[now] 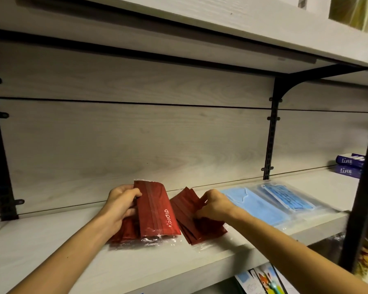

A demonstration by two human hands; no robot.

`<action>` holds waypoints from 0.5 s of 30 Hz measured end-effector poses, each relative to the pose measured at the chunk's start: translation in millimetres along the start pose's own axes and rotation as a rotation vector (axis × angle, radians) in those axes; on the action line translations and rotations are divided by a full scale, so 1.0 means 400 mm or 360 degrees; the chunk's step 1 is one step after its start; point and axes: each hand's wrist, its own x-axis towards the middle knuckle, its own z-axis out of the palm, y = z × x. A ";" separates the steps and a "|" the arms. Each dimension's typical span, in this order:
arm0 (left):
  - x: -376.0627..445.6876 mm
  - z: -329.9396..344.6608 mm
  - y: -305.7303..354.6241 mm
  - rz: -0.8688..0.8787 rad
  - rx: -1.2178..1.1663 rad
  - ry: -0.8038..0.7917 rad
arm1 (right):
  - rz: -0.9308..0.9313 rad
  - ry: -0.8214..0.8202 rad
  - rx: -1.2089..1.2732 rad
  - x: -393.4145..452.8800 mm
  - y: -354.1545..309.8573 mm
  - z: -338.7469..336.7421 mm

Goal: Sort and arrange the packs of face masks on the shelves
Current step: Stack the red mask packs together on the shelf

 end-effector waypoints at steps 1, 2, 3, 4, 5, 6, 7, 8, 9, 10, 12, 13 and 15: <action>0.000 0.001 -0.001 0.0003 0.0014 0.0006 | 0.0016 0.0003 -0.0016 -0.004 -0.007 0.000; 0.001 0.001 -0.003 0.0004 0.0023 0.0015 | 0.0036 0.0005 -0.0006 -0.002 -0.009 0.001; 0.002 0.001 -0.002 0.0008 0.0036 0.0021 | 0.0059 -0.0001 0.0016 -0.001 -0.013 0.000; 0.004 0.003 -0.003 0.0009 0.0051 0.0024 | 0.0085 -0.0003 0.0058 0.000 -0.015 0.002; 0.003 0.004 -0.003 0.0012 0.0069 0.0017 | 0.0101 -0.0005 0.0108 0.000 -0.016 0.004; 0.002 0.007 -0.003 0.0011 0.0079 0.0013 | 0.0114 -0.0009 0.0165 -0.002 -0.016 0.005; -0.003 0.009 -0.002 0.0013 0.0090 0.0003 | 0.0116 0.0003 0.0213 -0.001 -0.012 0.005; -0.007 0.011 -0.001 0.0012 0.0100 -0.0010 | 0.0103 0.0031 0.0250 -0.004 -0.007 0.001; -0.010 0.012 -0.001 0.0009 0.0108 -0.0028 | 0.0087 0.0048 0.0304 -0.009 -0.004 -0.004; -0.010 0.011 -0.002 -0.0001 0.0112 -0.0044 | 0.0066 0.0098 0.0387 -0.011 0.000 -0.009; -0.007 0.011 -0.006 -0.0021 0.0126 -0.0074 | 0.0035 0.0209 0.0563 -0.008 0.012 -0.023; -0.006 0.013 -0.008 -0.0029 0.0132 -0.0093 | 0.0024 0.0259 0.0647 -0.006 0.017 -0.034; -0.010 0.017 -0.010 -0.0034 0.0145 -0.0126 | 0.0013 0.0271 0.0822 -0.003 0.017 -0.062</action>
